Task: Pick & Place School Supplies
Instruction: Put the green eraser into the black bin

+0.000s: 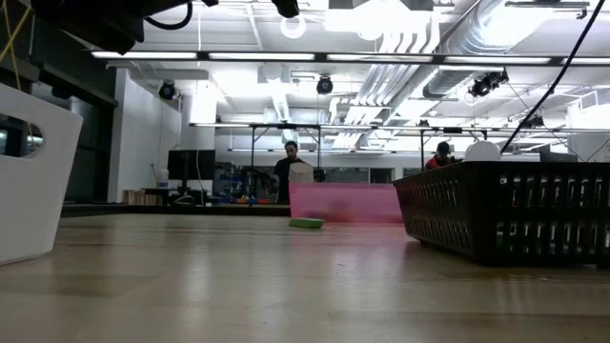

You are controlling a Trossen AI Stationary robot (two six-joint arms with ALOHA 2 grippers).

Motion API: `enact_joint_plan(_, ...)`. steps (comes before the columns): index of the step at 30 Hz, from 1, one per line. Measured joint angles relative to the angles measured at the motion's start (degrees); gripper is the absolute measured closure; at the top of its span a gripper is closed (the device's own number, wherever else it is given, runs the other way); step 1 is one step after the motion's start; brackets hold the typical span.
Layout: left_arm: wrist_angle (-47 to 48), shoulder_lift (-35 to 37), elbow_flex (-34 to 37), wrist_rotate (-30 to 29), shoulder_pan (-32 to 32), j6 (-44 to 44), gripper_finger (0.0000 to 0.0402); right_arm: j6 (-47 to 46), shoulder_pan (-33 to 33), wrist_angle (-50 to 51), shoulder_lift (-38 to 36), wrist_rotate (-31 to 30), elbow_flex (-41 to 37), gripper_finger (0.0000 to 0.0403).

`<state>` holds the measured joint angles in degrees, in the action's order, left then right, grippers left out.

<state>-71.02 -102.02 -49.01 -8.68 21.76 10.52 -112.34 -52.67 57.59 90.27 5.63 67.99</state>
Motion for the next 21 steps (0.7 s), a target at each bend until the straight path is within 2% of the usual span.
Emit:
enact_joint_plan(4,0.0,0.0,0.0,0.14,0.17,-0.02,0.0268,-0.26,-0.21,-1.41,2.86,-2.34,-0.01,0.0382)
enact_joint_plan(21,0.02,0.0,0.0,0.34,2.18,0.06,0.0268,-7.15,-1.81,-2.3,8.38,-1.3,-0.05,0.0382)
